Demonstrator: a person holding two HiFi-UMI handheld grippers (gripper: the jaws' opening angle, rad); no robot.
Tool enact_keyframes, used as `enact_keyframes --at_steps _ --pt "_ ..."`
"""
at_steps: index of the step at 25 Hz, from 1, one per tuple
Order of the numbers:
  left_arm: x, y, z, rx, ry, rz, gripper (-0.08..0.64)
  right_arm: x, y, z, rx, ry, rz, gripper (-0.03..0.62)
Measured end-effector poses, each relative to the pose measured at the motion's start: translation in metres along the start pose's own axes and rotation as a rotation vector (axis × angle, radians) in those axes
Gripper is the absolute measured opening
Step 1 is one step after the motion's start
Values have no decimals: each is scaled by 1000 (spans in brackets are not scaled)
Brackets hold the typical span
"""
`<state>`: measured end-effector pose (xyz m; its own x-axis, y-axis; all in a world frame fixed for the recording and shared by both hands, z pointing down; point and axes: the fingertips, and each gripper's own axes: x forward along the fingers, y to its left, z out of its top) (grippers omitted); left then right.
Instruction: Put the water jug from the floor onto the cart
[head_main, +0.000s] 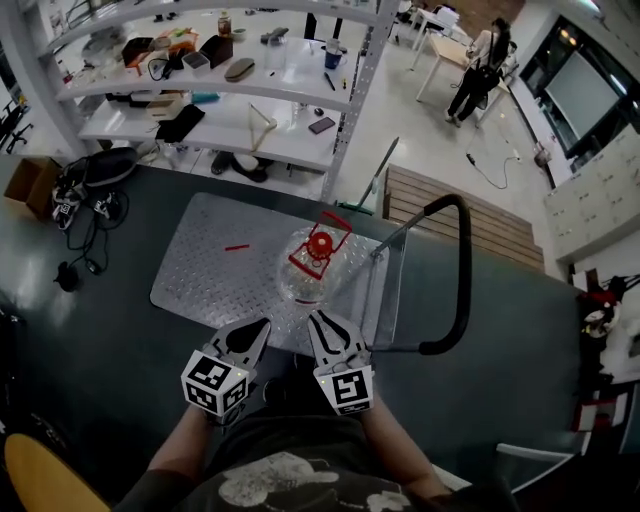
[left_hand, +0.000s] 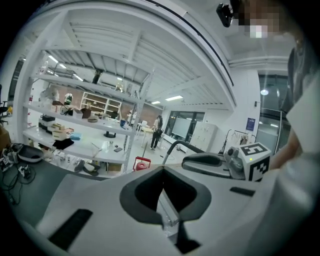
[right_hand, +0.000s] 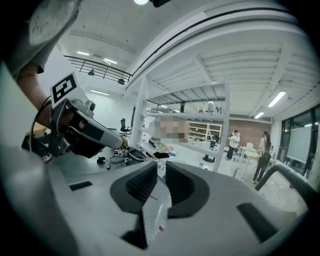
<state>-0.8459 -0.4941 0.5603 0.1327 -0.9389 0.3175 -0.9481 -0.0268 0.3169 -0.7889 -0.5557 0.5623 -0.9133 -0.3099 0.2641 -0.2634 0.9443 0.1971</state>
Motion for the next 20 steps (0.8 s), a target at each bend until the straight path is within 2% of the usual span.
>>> enact_keyframes --at_steps 5,8,11,15,20 --pt "-18 -31 -2 12 -25 -29 8 -42 4 10 -2 -31 -43 -8" --pt "-23 -55 -4 34 -32 -36 8 -65 -8 8 7 -48 -95 -8" --pt "-29 -79 -14 40 -29 -27 8 -84 -8 3 -50 -17 -115 -9" --pt "-38 -119 -36 32 -24 7 8 -126 1 -6 -86 -25 -79 -9" --pt "-56 -189 -58 31 -51 71 8 -207 3 -27 -55 -43 -27 -9"
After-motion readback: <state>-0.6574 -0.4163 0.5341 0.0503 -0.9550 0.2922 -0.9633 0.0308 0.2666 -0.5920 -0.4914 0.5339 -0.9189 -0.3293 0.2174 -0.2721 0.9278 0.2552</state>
